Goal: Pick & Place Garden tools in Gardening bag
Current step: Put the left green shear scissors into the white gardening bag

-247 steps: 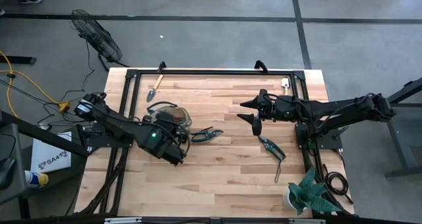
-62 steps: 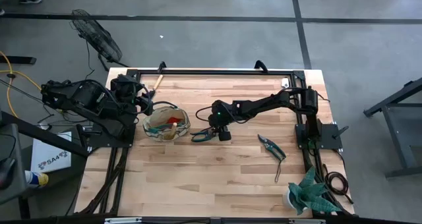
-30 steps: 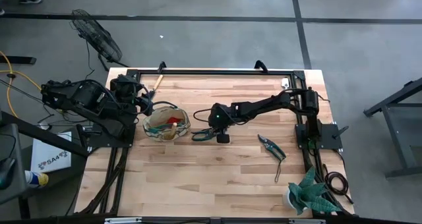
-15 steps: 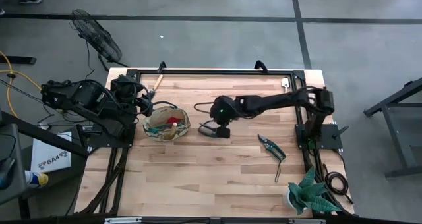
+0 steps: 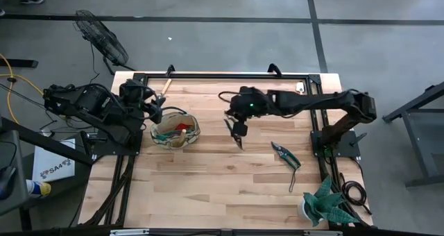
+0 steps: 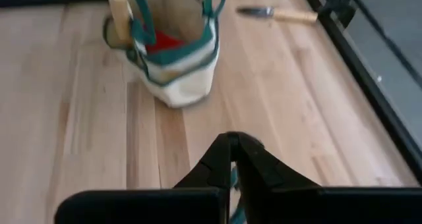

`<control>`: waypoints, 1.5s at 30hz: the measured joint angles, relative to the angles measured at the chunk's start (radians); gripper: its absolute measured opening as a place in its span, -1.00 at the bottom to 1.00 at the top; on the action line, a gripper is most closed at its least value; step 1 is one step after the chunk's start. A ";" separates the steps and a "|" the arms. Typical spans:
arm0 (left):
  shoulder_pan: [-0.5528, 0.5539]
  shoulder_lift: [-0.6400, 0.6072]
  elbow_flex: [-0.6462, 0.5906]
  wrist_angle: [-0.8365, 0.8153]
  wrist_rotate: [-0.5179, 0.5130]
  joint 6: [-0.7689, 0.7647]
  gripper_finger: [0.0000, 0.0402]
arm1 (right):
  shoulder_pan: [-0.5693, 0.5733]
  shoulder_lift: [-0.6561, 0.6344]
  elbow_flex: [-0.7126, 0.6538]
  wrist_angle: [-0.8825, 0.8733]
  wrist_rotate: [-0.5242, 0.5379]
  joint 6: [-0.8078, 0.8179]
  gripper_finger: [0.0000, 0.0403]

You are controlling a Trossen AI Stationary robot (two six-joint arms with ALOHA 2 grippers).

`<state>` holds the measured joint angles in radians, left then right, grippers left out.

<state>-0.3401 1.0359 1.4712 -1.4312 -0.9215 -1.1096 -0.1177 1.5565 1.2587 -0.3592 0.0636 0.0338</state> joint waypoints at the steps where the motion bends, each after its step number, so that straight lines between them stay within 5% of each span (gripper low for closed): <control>1: 0.000 0.000 0.000 0.018 0.003 0.018 0.23 | 0.000 -0.015 0.000 0.002 0.001 0.000 -0.98; 25: 0.021 0.115 0.000 0.711 0.094 0.757 0.23 | 0.033 -0.138 0.088 0.072 0.006 -0.013 -0.98; 38: 0.231 0.246 -0.002 1.015 0.397 0.999 0.23 | 0.038 -0.139 0.251 0.019 -0.016 -0.062 -0.98; 45: 0.294 0.287 -0.002 1.047 0.512 1.038 0.23 | 0.047 -0.138 0.256 0.022 -0.010 -0.064 -0.98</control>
<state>-0.0458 1.3229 1.4696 -0.3845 -0.4097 -0.0717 -0.0708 1.4181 1.5146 -0.3377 0.0532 -0.0304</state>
